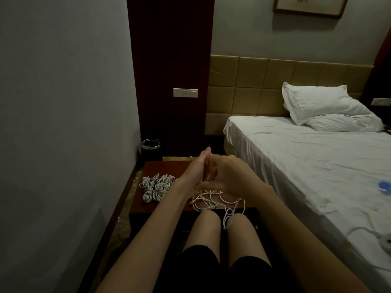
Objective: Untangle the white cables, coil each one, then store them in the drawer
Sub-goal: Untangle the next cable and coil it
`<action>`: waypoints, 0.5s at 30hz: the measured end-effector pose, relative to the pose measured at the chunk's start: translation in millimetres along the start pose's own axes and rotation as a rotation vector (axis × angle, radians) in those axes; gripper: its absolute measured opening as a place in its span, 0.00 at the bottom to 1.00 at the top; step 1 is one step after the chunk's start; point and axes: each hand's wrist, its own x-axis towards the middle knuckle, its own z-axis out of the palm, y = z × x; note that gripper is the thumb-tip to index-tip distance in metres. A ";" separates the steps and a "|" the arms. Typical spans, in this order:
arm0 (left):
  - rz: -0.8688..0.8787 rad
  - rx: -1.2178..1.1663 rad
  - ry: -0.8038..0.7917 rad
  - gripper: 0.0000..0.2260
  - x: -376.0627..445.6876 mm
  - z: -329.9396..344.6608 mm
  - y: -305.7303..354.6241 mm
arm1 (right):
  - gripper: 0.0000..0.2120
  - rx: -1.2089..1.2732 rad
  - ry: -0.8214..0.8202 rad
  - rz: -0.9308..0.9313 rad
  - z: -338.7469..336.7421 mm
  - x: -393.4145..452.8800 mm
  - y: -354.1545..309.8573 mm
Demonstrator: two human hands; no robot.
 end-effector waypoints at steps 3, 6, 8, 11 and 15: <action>-0.046 0.118 -0.061 0.20 -1.5 1.7 0.9 | 0.20 -0.040 0.013 0.028 -2.4 -2.5 -1.7; -0.057 0.272 -0.063 0.21 -3.6 1.0 4.1 | 0.13 0.140 -0.030 0.075 -2.3 -3.3 -2.8; -0.070 0.342 -0.055 0.25 -6.7 -3.3 4.2 | 0.07 0.361 -0.140 0.122 -5.0 -3.5 4.0; -0.086 0.287 -0.223 0.28 -6.3 -10.1 -2.7 | 0.05 0.548 -0.149 0.104 -17.7 -6.8 23.4; -0.103 0.142 -0.454 0.28 -0.4 -7.4 -13.1 | 0.08 0.448 0.042 0.047 -24.3 -6.8 34.1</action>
